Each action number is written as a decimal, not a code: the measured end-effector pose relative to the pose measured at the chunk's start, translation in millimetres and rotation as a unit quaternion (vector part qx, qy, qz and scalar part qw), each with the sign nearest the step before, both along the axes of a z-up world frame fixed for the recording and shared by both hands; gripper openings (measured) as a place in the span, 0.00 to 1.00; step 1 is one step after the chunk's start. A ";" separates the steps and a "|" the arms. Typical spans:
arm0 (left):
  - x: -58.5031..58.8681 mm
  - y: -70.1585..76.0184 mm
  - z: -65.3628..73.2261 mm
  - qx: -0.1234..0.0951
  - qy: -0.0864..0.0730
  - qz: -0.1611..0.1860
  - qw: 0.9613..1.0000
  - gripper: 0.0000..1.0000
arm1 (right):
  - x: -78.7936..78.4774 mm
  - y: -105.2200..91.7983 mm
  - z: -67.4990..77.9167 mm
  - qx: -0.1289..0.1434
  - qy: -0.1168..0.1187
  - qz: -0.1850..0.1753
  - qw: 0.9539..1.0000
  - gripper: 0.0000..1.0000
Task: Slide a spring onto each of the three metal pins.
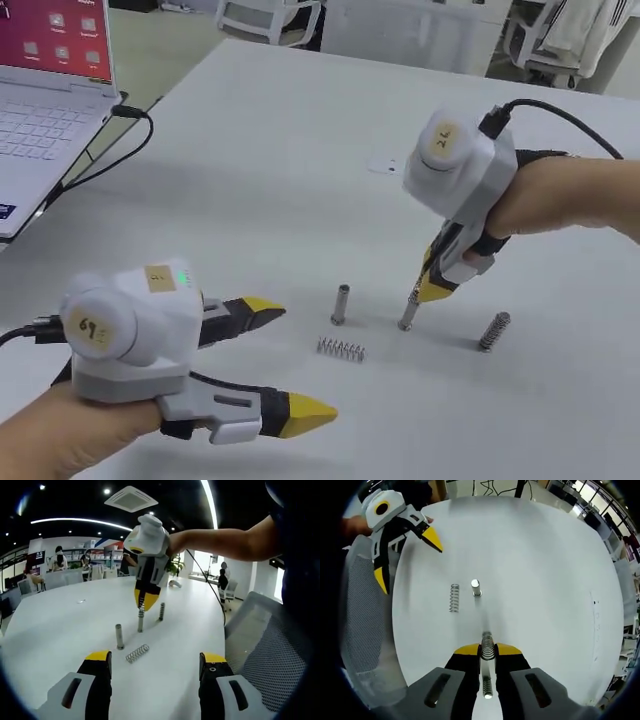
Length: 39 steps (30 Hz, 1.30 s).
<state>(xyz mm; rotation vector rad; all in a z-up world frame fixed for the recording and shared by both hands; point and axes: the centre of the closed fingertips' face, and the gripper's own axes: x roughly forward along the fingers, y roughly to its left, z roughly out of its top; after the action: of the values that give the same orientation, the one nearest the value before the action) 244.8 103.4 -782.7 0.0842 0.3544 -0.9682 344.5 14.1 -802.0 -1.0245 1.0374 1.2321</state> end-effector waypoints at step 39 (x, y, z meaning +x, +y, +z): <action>-2.9 -0.4 1.9 0.000 -0.002 -0.003 1.000 0.66 | -10.1 -3.8 -41.9 -0.031 0.015 -0.007 0.999 0.10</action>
<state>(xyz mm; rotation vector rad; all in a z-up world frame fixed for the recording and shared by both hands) 241.9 103.0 -780.8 0.0878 0.3505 -0.9734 334.4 10.3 -844.0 -1.0490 1.1100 1.2137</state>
